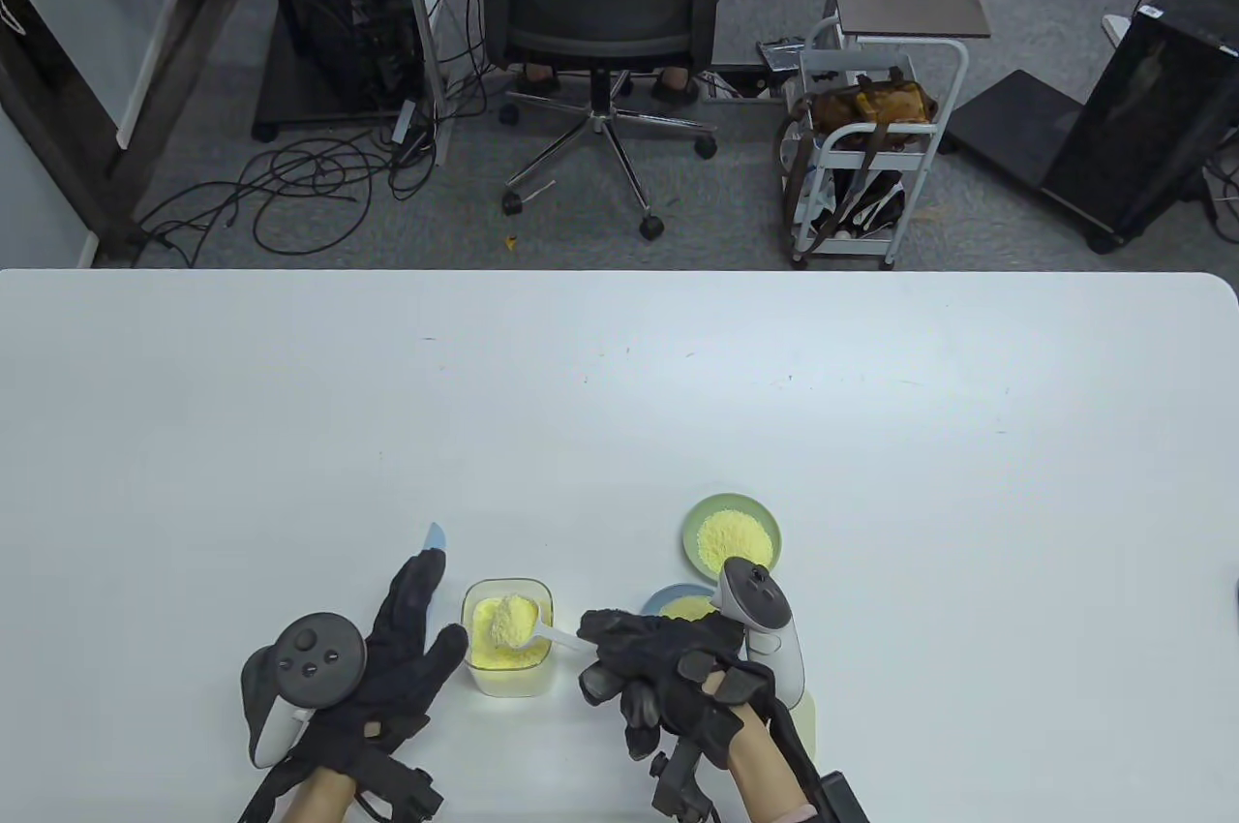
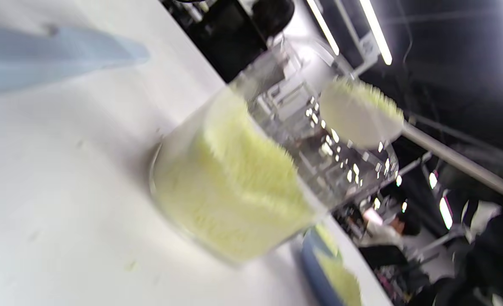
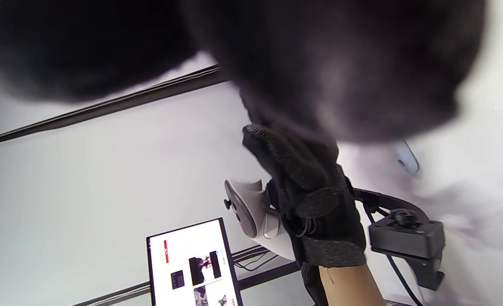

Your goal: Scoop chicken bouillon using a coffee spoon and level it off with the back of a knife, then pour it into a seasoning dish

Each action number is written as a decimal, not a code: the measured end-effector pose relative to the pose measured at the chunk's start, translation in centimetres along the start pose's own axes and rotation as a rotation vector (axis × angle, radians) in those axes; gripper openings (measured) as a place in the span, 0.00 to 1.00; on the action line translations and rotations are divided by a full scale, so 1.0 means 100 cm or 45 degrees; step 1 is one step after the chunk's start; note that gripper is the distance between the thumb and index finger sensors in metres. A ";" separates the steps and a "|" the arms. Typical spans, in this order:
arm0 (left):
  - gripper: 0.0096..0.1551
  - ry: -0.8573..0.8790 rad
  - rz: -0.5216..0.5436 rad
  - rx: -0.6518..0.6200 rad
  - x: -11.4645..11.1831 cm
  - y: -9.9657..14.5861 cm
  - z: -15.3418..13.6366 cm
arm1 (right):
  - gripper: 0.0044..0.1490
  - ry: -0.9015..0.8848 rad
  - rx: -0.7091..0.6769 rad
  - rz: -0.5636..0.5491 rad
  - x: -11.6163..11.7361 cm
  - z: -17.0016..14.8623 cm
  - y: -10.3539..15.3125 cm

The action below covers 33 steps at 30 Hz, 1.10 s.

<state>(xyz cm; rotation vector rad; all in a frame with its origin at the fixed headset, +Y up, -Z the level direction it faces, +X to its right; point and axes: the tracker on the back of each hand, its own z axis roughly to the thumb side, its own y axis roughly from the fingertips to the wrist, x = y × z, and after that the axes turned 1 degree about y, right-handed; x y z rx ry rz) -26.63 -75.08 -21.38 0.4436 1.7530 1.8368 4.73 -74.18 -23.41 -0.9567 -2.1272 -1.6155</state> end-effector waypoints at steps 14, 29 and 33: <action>0.50 -0.697 -0.143 0.735 0.012 -0.003 -0.027 | 0.27 -0.002 -0.033 0.000 0.004 0.001 0.006; 0.34 -0.876 -0.160 0.607 -0.011 -0.009 -0.019 | 0.27 0.017 -0.013 0.007 0.007 0.000 0.004; 0.30 -0.799 -0.176 0.584 -0.011 -0.010 -0.021 | 0.27 0.015 -0.005 -0.006 0.007 -0.001 0.003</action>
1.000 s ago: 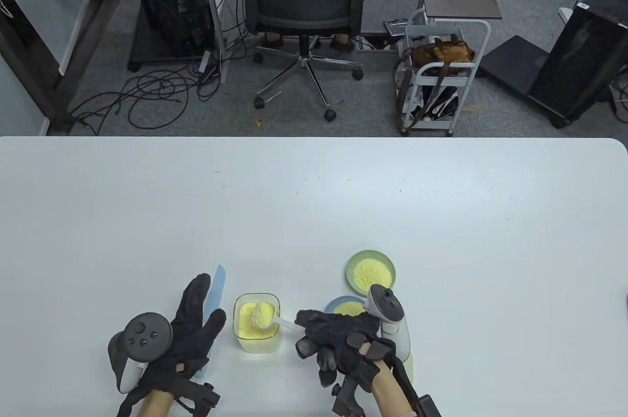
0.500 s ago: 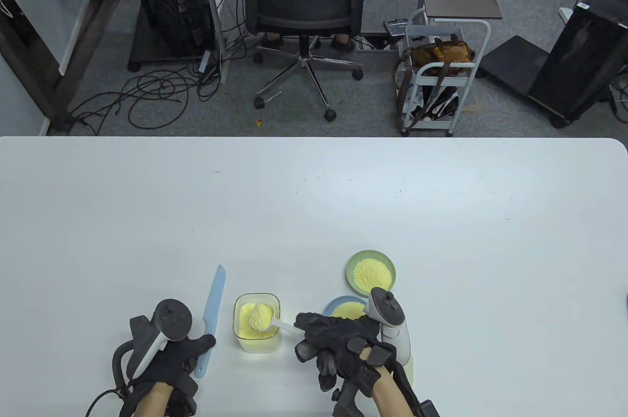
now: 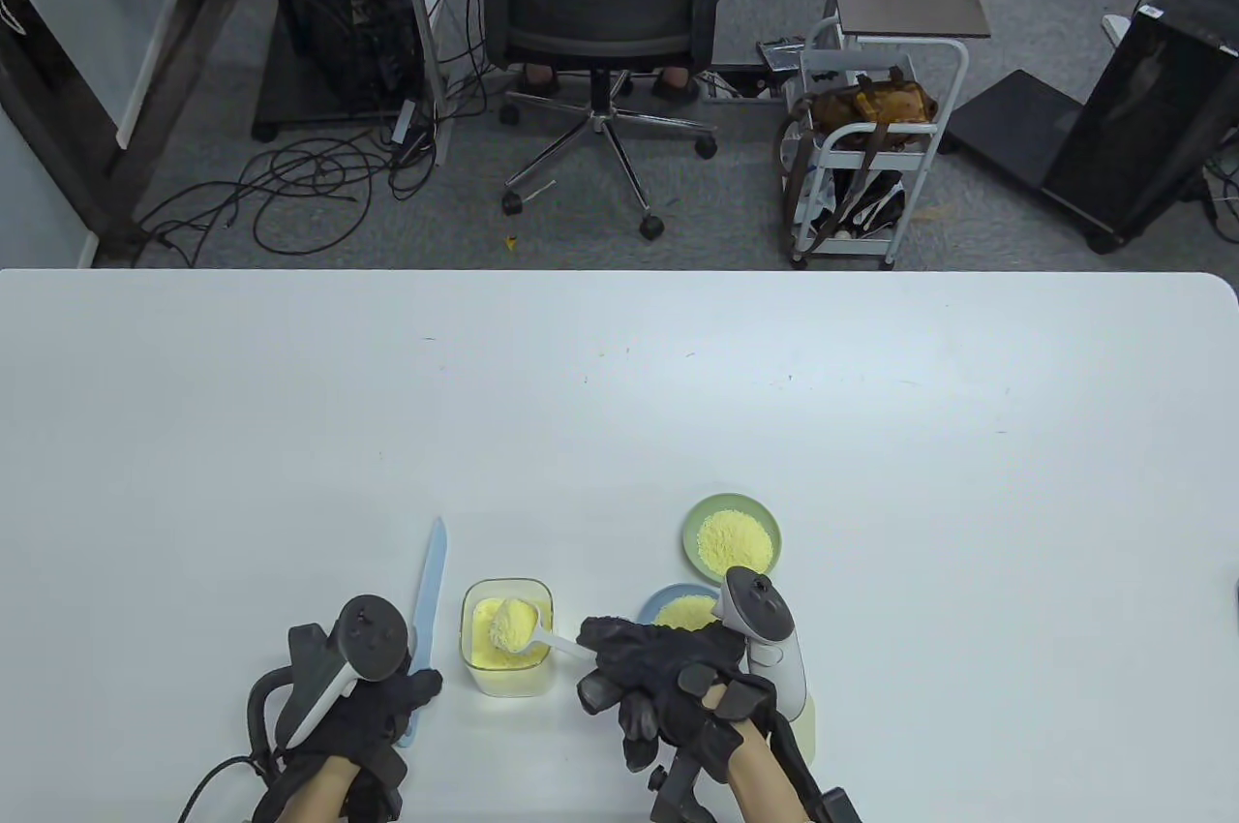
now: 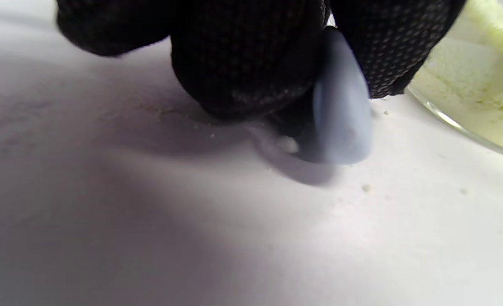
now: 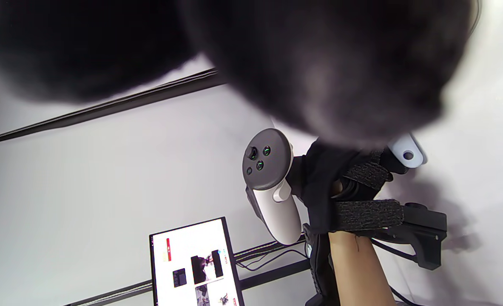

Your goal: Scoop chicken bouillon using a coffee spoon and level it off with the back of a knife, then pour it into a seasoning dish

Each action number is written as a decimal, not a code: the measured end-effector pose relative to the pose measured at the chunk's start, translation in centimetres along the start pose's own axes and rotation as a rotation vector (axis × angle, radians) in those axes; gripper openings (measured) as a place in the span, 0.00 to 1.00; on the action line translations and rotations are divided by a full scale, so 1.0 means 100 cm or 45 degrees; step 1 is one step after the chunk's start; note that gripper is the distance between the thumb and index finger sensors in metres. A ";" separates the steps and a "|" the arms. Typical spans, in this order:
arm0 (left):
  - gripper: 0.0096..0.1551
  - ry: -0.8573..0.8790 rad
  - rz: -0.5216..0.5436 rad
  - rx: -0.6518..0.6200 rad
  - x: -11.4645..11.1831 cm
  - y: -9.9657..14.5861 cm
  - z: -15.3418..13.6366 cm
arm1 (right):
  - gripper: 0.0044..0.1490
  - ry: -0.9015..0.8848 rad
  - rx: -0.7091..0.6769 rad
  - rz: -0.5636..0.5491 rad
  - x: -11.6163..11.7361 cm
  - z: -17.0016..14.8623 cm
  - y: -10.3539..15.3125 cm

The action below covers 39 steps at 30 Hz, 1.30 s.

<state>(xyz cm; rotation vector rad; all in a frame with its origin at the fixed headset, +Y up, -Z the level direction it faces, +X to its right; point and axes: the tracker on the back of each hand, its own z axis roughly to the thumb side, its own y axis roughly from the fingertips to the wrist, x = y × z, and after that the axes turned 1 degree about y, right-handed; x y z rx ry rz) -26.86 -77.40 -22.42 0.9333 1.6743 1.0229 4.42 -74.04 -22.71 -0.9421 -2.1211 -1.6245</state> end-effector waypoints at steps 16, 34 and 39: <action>0.27 0.639 -0.284 -0.785 0.031 0.046 0.035 | 0.28 -0.029 -0.026 -0.030 -0.001 -0.001 0.002; 0.26 0.573 -0.238 -0.561 0.035 0.032 0.011 | 0.28 -0.030 -0.074 -0.012 0.001 0.003 0.013; 0.26 0.673 -0.131 -0.418 0.038 0.027 -0.003 | 0.28 -0.035 -0.087 -0.020 0.000 0.003 0.014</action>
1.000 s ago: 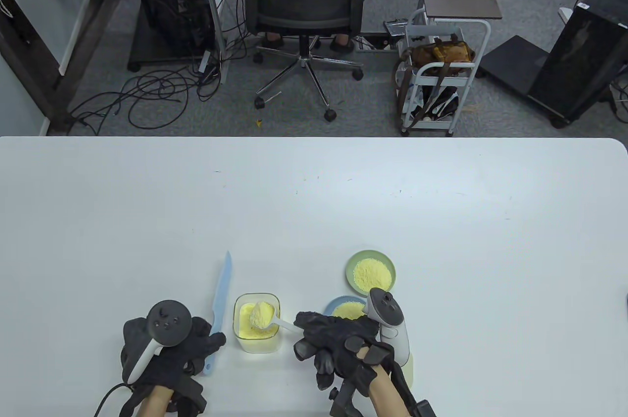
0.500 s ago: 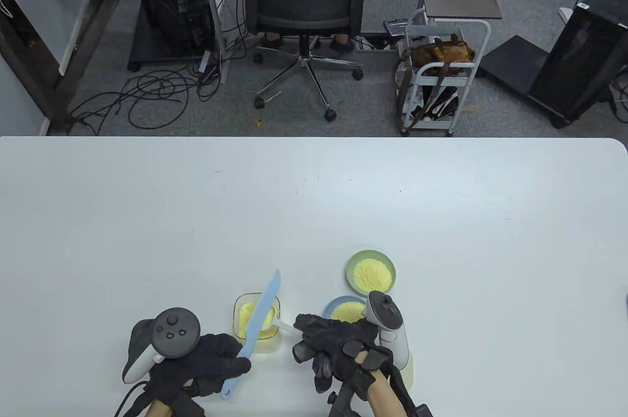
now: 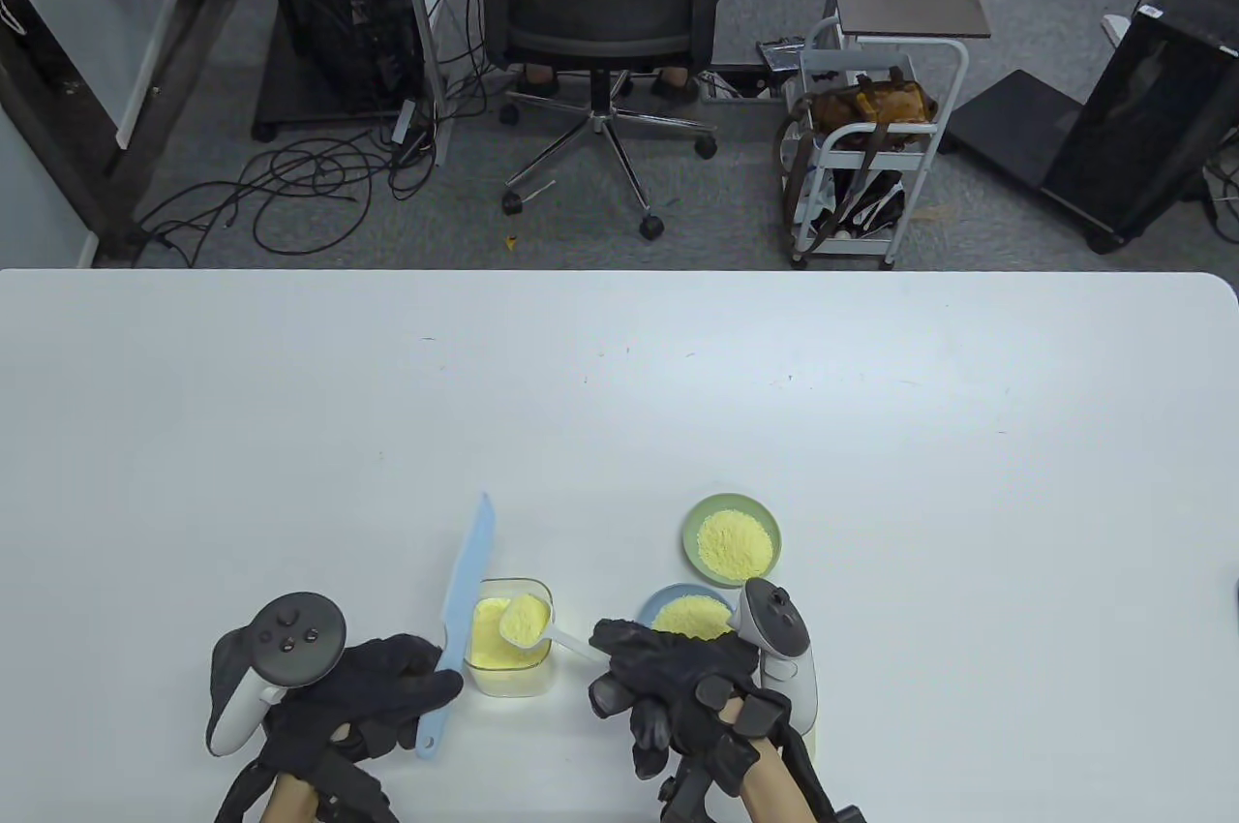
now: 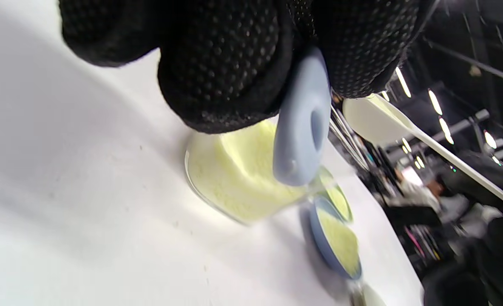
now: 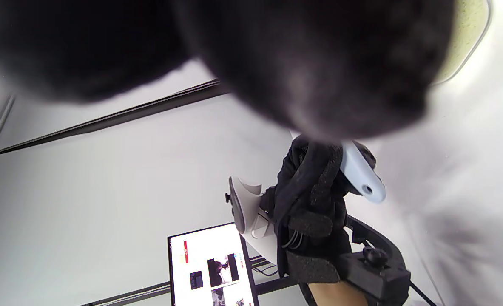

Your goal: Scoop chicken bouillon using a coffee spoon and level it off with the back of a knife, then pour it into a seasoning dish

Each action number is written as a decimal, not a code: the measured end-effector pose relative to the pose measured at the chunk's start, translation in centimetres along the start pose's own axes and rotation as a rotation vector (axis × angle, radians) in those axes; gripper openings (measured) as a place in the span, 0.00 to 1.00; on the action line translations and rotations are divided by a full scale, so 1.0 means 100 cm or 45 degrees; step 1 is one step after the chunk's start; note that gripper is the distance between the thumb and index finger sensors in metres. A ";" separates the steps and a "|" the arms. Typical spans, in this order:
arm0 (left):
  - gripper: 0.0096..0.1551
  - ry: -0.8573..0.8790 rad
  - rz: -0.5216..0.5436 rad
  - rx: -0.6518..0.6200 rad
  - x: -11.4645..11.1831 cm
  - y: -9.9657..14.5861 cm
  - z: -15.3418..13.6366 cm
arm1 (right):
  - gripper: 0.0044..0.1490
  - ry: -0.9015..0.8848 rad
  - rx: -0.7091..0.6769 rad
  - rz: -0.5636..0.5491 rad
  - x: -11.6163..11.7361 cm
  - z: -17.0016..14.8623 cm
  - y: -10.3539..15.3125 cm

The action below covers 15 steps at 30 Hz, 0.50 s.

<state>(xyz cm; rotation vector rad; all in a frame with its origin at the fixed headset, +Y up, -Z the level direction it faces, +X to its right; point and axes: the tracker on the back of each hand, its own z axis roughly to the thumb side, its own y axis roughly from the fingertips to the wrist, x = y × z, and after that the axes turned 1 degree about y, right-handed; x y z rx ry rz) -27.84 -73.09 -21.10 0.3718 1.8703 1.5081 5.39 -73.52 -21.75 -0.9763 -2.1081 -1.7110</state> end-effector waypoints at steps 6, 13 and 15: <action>0.27 -0.242 0.183 0.321 0.001 -0.010 -0.025 | 0.28 -0.022 -0.011 0.018 -0.001 -0.003 0.000; 0.27 -0.425 0.099 0.500 -0.011 -0.024 -0.041 | 0.28 -0.056 -0.048 0.028 -0.003 -0.001 0.005; 0.26 -0.515 0.152 0.506 -0.012 -0.024 -0.040 | 0.28 -0.065 -0.066 0.019 -0.007 0.001 0.008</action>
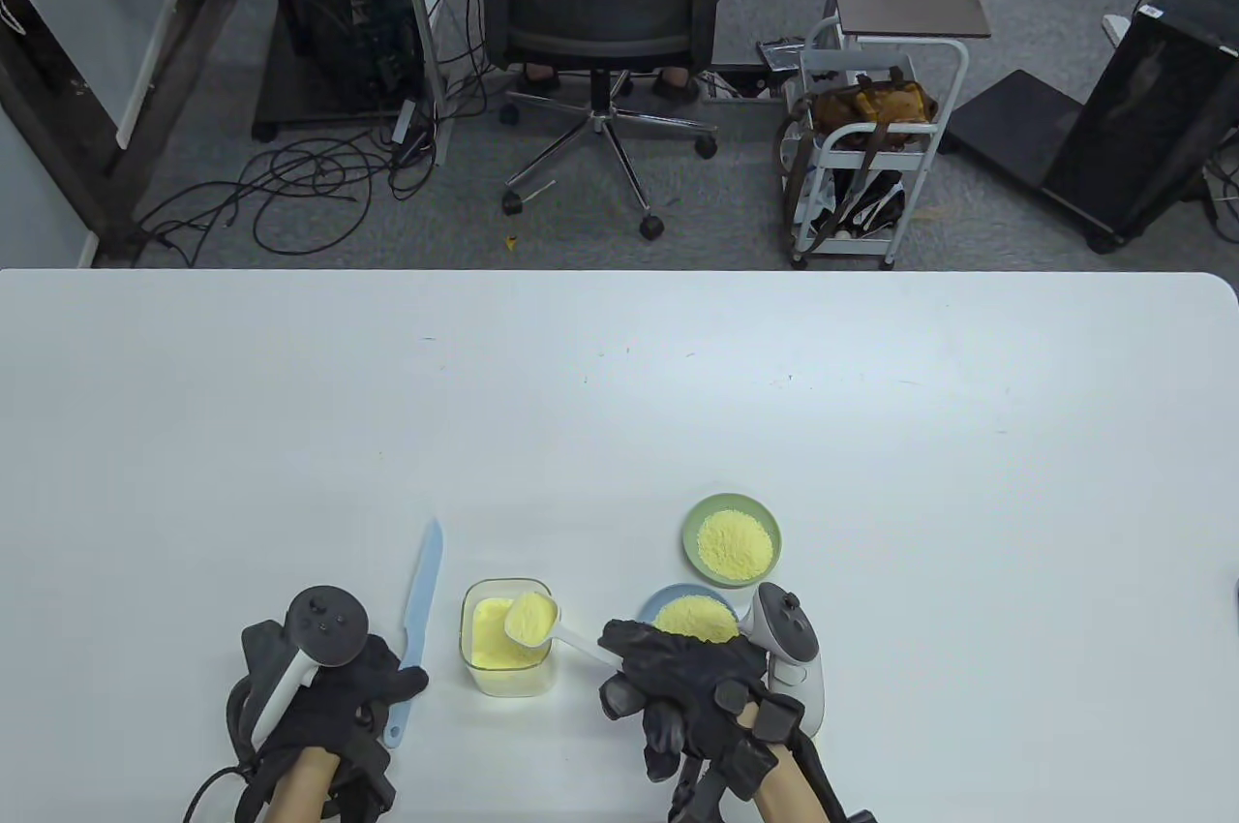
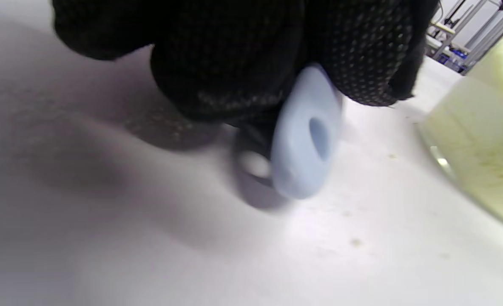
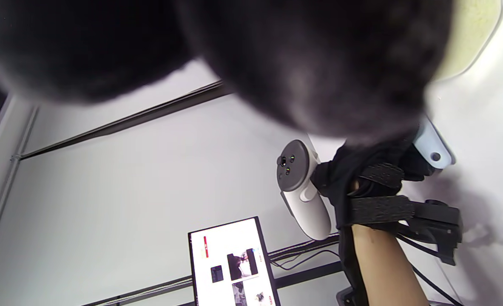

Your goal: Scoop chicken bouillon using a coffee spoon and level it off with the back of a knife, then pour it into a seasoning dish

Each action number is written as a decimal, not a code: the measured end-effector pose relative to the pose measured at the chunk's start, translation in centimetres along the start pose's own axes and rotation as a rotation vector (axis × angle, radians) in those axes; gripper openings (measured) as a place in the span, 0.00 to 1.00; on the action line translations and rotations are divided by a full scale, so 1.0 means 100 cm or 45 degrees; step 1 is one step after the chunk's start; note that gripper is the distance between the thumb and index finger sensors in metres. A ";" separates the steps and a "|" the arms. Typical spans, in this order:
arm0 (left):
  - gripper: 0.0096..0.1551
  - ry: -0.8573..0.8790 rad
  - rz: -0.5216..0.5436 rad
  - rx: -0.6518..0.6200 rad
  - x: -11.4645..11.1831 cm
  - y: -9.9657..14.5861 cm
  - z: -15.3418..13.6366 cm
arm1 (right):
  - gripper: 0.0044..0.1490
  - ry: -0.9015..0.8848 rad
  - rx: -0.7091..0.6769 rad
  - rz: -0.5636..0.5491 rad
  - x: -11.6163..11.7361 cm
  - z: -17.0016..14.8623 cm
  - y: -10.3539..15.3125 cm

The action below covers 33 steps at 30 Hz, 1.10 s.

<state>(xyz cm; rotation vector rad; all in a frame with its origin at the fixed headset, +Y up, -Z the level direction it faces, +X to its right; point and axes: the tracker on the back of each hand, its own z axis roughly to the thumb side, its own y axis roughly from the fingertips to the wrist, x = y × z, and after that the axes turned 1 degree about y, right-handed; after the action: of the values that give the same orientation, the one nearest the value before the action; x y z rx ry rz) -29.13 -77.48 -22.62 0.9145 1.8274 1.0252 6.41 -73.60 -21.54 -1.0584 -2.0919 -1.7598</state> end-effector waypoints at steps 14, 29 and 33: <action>0.44 0.157 0.371 -0.091 0.016 0.019 0.000 | 0.28 -0.033 -0.047 -0.256 -0.079 0.005 0.056; 0.56 0.238 0.423 -0.151 0.014 0.017 -0.002 | 0.30 0.071 0.024 -0.528 -0.149 0.004 0.066; 0.55 0.239 0.418 -0.152 0.014 0.017 -0.002 | 0.30 0.167 0.051 -0.567 -0.149 0.005 0.064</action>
<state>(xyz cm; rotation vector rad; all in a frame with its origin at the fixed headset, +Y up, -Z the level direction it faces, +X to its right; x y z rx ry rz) -29.52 -75.62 -21.49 1.0995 1.7787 1.4507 21.34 -78.63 -25.35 -0.4700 -2.3985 -1.8986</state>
